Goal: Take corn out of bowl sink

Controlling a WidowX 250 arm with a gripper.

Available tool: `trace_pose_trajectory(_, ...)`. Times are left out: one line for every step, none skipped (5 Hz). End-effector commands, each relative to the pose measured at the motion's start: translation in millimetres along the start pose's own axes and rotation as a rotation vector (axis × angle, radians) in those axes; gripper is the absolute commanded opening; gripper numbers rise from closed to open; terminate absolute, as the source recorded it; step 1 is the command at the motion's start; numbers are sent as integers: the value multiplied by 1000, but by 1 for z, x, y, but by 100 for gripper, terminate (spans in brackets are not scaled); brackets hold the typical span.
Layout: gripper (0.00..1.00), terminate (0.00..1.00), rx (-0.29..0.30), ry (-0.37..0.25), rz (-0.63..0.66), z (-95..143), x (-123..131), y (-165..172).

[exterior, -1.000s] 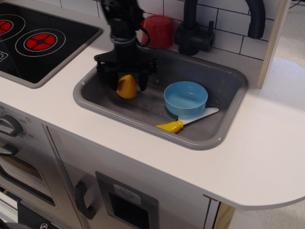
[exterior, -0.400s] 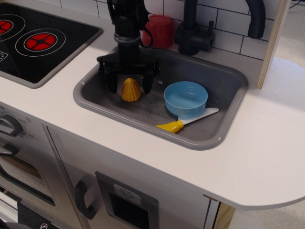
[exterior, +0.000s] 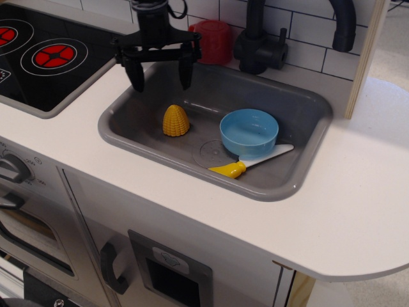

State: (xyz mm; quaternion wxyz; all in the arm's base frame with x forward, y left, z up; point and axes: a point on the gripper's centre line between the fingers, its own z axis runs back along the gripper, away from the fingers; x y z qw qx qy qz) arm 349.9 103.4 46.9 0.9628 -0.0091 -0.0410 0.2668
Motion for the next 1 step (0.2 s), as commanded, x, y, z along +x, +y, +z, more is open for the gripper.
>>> trace_pose_trajectory(100, 100, -20, -76, -7, 26, 12, -4)
